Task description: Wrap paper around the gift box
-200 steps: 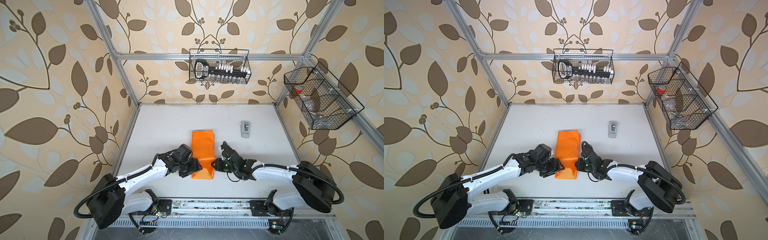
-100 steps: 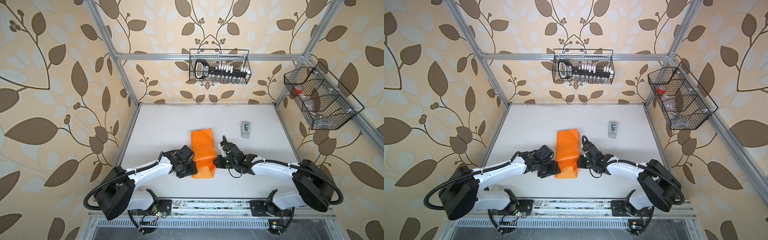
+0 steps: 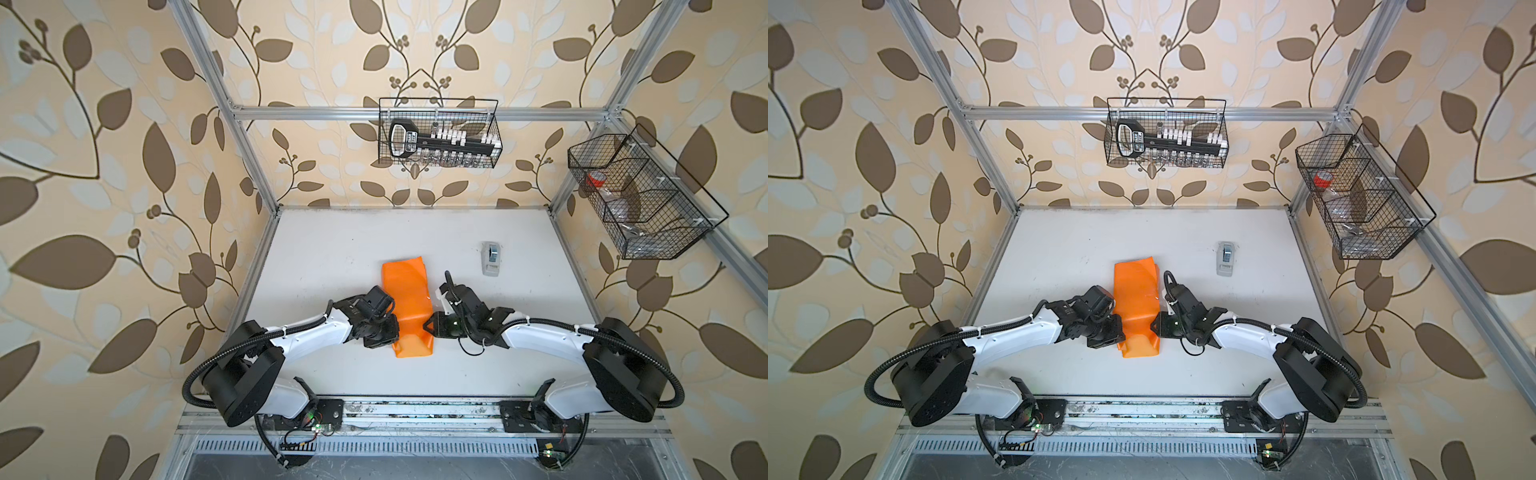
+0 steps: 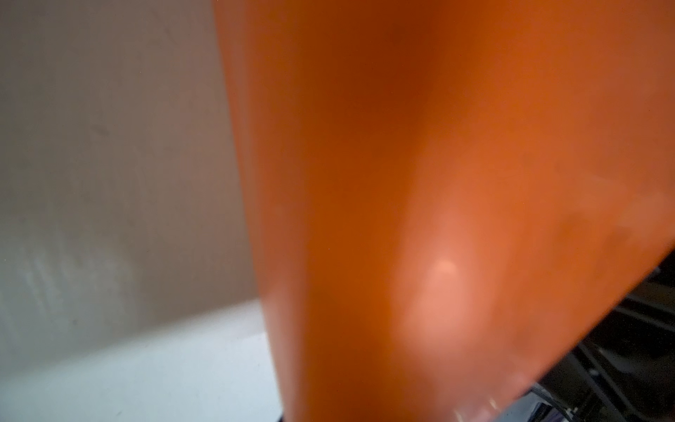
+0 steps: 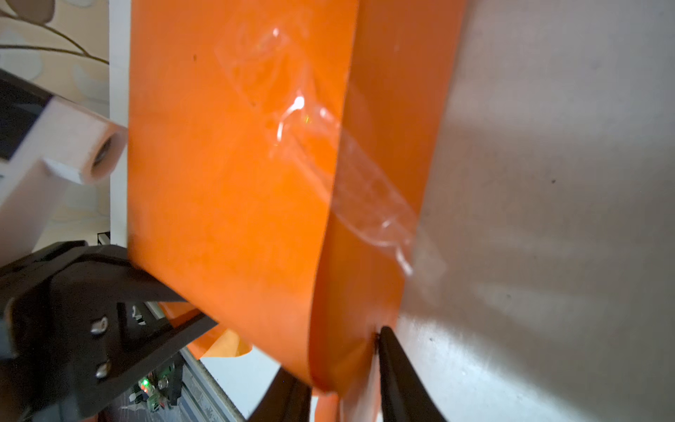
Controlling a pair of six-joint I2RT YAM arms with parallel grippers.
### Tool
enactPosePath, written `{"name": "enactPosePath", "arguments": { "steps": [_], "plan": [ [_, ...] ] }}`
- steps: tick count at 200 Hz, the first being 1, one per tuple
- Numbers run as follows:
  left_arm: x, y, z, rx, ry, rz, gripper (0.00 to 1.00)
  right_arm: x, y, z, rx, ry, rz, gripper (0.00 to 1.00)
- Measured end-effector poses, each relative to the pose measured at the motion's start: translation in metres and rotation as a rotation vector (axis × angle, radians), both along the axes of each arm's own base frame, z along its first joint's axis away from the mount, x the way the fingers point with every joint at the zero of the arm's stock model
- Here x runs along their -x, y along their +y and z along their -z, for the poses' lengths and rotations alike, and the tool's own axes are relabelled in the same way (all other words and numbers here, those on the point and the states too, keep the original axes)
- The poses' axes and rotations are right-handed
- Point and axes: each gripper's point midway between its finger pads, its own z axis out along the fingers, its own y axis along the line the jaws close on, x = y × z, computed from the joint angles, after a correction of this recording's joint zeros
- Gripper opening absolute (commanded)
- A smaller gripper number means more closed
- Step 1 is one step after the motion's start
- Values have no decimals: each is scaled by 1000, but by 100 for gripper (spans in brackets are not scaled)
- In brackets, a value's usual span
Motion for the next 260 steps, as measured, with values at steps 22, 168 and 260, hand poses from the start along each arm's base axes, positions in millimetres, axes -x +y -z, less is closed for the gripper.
{"name": "enactPosePath", "arguments": {
  "steps": [22,168,260],
  "plan": [
    [4,-8,-1,23,2,3,7,1,-1,1,8,3,-1,35],
    [16,-30,3,71,0,0,18,18,-24,12,39,33,43,28],
    [22,-29,3,70,28,-8,28,18,-20,5,11,21,47,19]
  ]
}}
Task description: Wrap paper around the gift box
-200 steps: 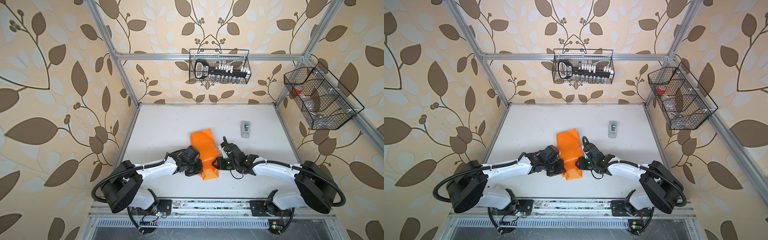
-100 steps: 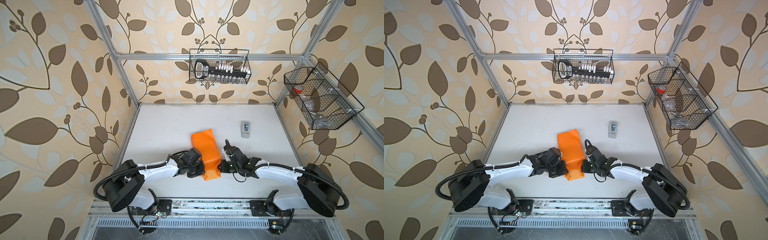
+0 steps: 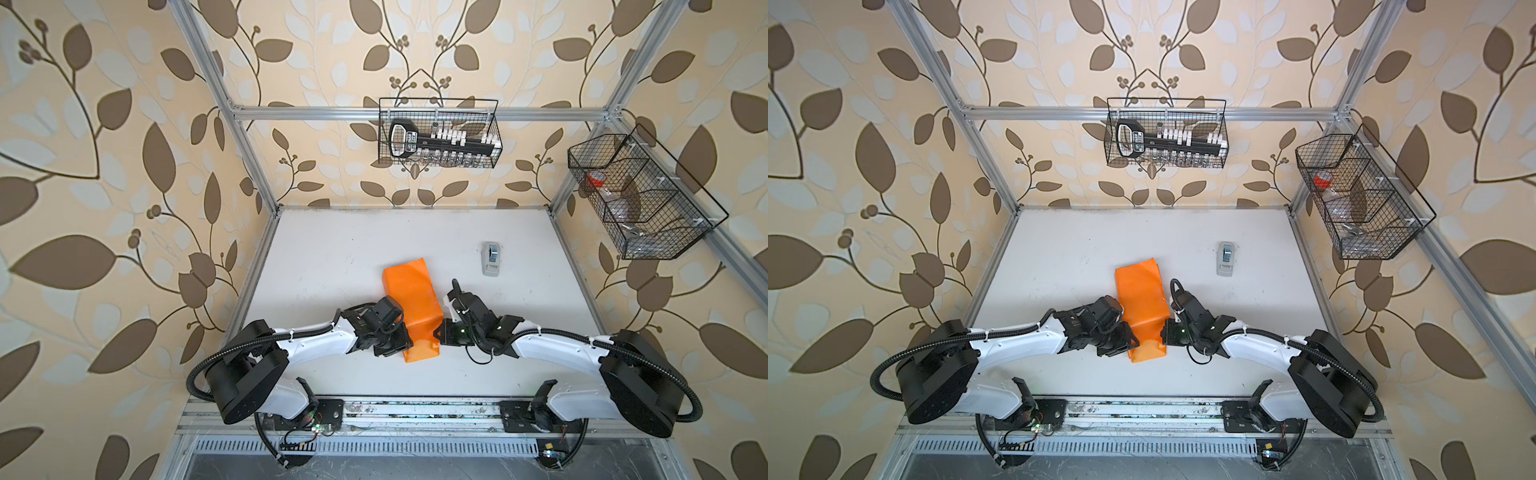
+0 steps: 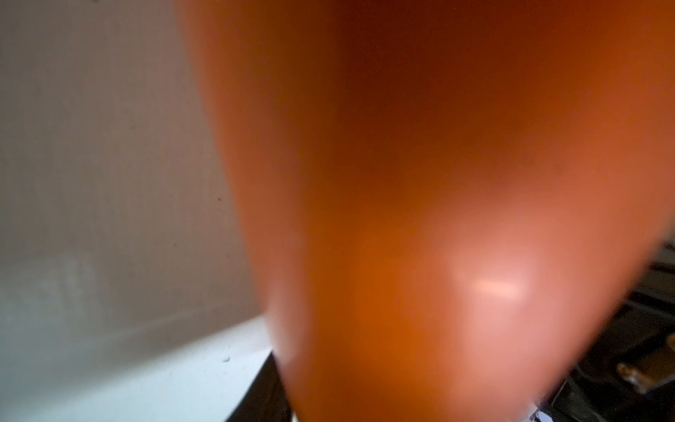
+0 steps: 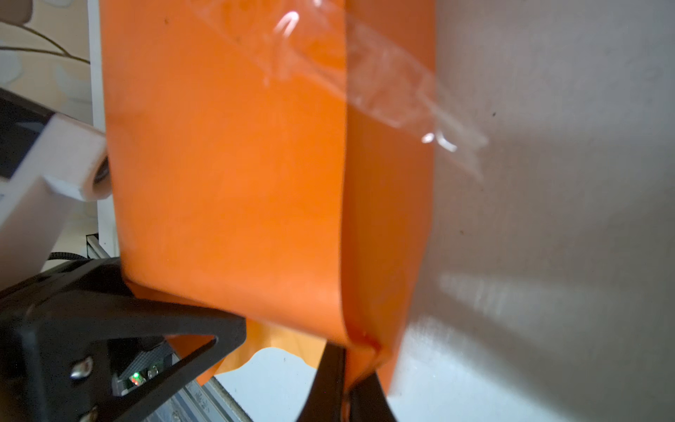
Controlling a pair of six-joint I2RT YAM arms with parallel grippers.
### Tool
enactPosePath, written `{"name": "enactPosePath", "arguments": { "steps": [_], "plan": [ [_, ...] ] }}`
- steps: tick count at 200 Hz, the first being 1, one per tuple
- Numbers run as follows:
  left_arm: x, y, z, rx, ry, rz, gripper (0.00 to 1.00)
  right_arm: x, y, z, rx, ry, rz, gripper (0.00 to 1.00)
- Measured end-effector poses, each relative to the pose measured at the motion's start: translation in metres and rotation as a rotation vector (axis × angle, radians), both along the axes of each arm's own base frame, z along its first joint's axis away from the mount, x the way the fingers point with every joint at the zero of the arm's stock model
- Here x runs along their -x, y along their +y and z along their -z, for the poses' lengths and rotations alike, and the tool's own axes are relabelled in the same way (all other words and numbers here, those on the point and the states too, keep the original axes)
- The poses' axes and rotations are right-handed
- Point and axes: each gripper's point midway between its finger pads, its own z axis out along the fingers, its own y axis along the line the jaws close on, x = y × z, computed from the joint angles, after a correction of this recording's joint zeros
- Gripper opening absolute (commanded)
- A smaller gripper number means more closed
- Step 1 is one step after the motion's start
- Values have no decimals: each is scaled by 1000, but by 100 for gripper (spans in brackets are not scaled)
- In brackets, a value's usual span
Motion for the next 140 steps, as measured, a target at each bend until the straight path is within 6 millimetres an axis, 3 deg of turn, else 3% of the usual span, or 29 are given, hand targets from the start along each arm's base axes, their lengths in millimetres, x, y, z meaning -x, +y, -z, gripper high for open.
{"name": "enactPosePath", "arguments": {
  "steps": [35,65,83,140],
  "plan": [
    [4,-4,-8,30,4,14,25,1,3,-3,-20,3,3,43],
    [5,-5,-9,42,17,7,40,1,5,-17,-53,-26,0,57],
    [5,-7,-11,55,17,10,54,0,6,-26,-80,-37,9,66],
    [-2,-14,-28,132,-18,-35,66,-1,9,-34,-143,-34,41,79]
  ]
}}
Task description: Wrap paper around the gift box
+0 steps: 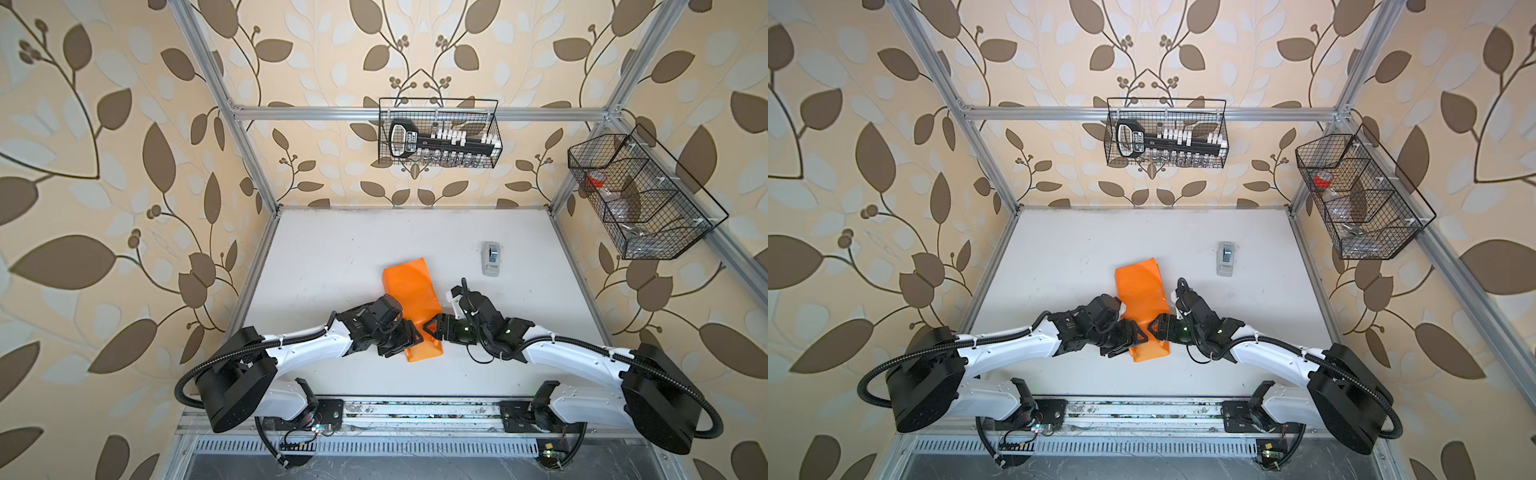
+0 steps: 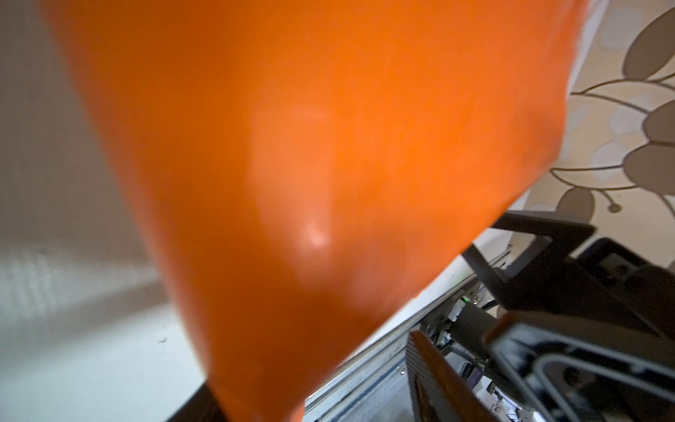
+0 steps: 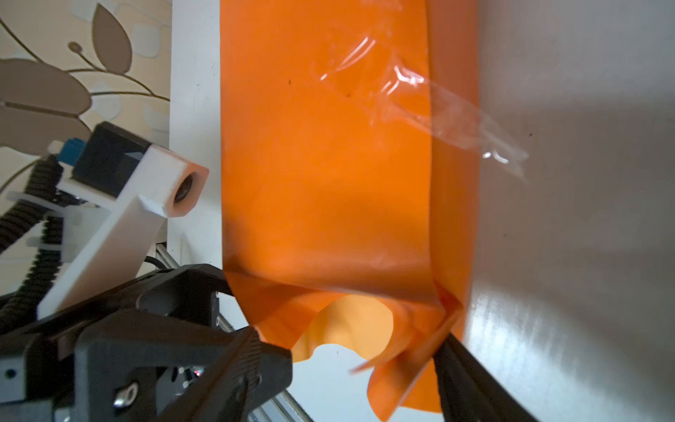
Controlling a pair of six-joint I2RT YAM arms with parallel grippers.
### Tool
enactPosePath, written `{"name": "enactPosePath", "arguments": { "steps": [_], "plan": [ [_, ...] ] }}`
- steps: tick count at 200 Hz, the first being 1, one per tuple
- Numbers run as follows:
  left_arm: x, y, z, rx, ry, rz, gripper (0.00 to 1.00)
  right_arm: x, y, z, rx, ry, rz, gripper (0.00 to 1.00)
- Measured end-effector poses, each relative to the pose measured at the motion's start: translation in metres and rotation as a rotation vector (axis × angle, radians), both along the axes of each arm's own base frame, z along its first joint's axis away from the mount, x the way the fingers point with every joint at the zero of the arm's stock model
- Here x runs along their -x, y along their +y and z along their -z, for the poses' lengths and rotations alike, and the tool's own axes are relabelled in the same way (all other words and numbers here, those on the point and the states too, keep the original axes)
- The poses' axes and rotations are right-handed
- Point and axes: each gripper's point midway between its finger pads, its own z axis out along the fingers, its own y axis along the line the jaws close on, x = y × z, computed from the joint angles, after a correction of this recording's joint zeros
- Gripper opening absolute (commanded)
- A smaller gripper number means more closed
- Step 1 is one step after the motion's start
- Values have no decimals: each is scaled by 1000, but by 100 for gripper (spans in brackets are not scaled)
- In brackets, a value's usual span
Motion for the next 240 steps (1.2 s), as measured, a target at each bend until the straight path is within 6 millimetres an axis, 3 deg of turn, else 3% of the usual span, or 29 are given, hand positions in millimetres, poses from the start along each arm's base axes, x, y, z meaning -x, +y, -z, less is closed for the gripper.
{"name": "enactPosePath", "arguments": {
  "steps": [46,112,200,240],
  "plan": [
    [-10,0,-15,46,-50,-59,68,-5,3,-8,-110,20,58,85],
    [-25,-3,-16,83,-58,-130,68,-17,6,-27,-257,16,133,87],
    [-35,3,-4,106,-30,-222,64,-26,11,-23,-338,35,183,87],
    [-44,8,-13,136,-48,-276,62,-26,3,-18,-345,35,228,87]
  ]
}}
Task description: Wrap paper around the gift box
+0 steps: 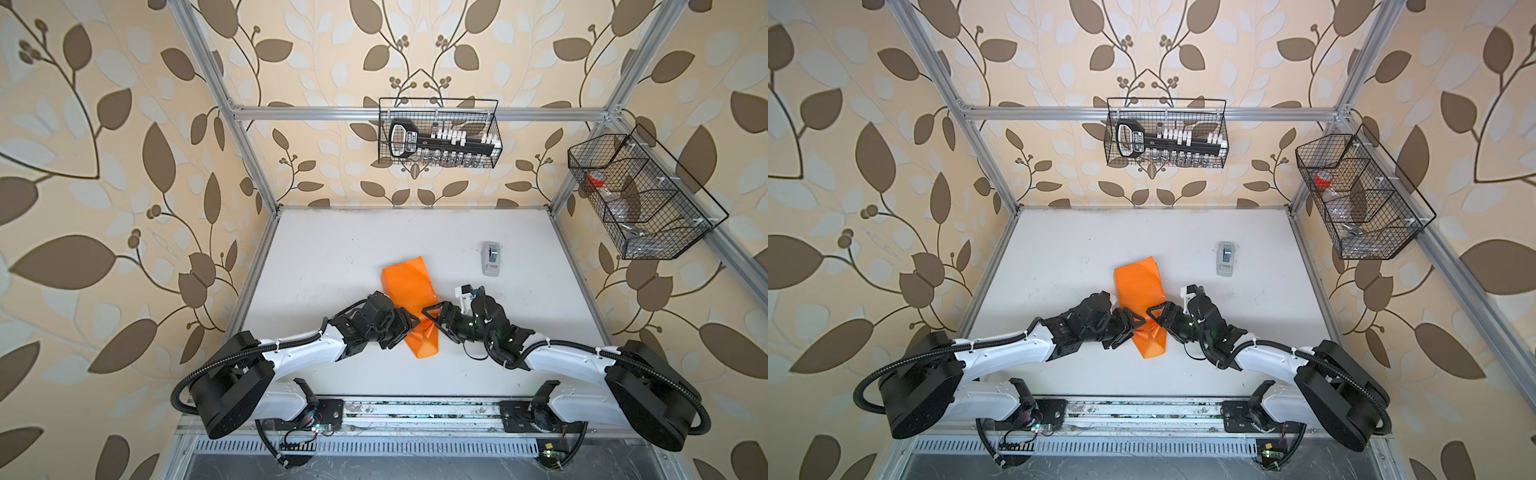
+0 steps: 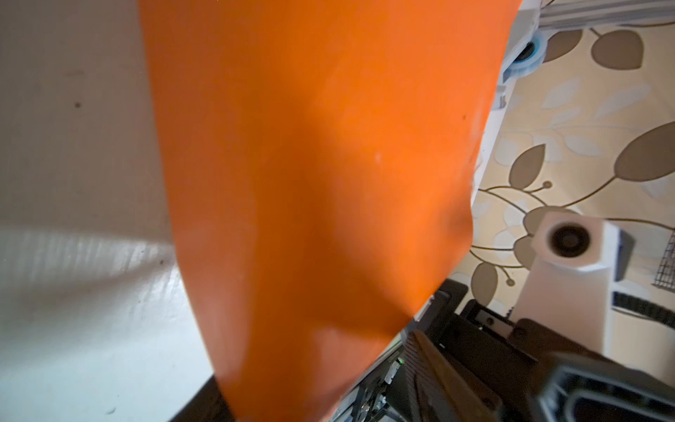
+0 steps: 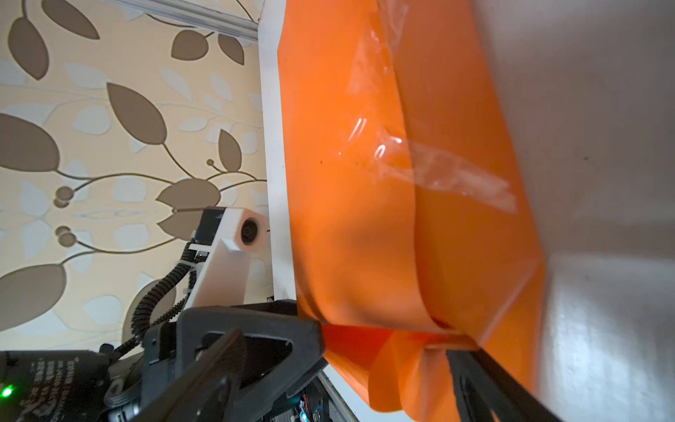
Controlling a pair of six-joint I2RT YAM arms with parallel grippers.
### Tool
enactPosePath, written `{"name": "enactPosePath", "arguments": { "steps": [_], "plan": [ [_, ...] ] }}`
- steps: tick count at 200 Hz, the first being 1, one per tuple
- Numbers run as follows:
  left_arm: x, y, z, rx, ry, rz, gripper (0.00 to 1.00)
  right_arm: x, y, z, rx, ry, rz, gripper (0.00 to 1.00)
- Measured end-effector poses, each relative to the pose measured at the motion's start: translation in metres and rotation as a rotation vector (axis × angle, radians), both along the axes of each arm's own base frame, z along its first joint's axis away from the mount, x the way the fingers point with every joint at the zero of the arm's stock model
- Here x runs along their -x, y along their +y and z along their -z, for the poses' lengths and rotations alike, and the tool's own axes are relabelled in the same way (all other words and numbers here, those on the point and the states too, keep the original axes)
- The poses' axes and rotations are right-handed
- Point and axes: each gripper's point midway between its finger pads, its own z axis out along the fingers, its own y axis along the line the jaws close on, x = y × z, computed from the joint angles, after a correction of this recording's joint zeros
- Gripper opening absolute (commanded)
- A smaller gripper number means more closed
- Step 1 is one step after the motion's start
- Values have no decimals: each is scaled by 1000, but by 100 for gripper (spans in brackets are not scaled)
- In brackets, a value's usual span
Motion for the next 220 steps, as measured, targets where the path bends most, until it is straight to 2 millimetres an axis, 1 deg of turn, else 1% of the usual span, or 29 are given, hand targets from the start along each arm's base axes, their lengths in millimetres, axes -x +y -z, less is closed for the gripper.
{"name": "enactPosePath", "arguments": {
  "steps": [31,55,80,113,127,150,166,189,205,220],
  "plan": [
    [-5,0,-4,16,-8,-20,62,-4,-2,-8,-16,-22,28,89],
    [-8,-4,-2,32,-2,-29,60,-6,-2,-10,-24,-27,38,88],
    [-10,-6,3,41,14,-40,58,-8,-2,-11,-32,-26,50,82],
    [-13,-6,3,56,23,-61,54,-12,-4,-11,-37,-25,76,74],
    [-13,-5,4,56,30,-67,52,-15,-7,-11,-35,-26,96,70],
    [-14,-2,7,51,39,-81,50,-20,-12,-10,-34,-23,126,64],
    [-16,0,7,56,46,-94,49,-23,-14,-4,-25,-9,138,62],
    [-17,1,7,59,52,-106,48,-23,-14,6,-6,10,138,62],
    [-19,2,7,63,52,-112,47,-23,-14,6,5,0,128,57],
    [-20,2,6,67,52,-116,45,-23,-13,0,32,-20,109,55]
  ]
}}
